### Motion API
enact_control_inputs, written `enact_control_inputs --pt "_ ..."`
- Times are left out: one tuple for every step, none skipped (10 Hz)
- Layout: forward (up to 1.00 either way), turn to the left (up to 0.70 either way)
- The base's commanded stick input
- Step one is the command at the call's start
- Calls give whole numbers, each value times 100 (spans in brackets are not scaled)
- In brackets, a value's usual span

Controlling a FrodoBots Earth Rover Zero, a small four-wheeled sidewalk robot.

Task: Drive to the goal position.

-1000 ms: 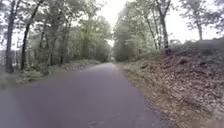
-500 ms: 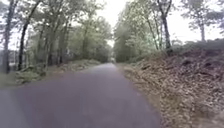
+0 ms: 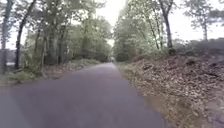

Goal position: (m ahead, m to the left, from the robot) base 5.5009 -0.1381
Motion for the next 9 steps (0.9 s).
enact_control_inputs --pt "70 0" --pt "70 0" --pt "70 0" --pt "70 0" --pt "70 2" --pt "70 14" --pt "70 11" --pt "70 1" --pt "70 0"
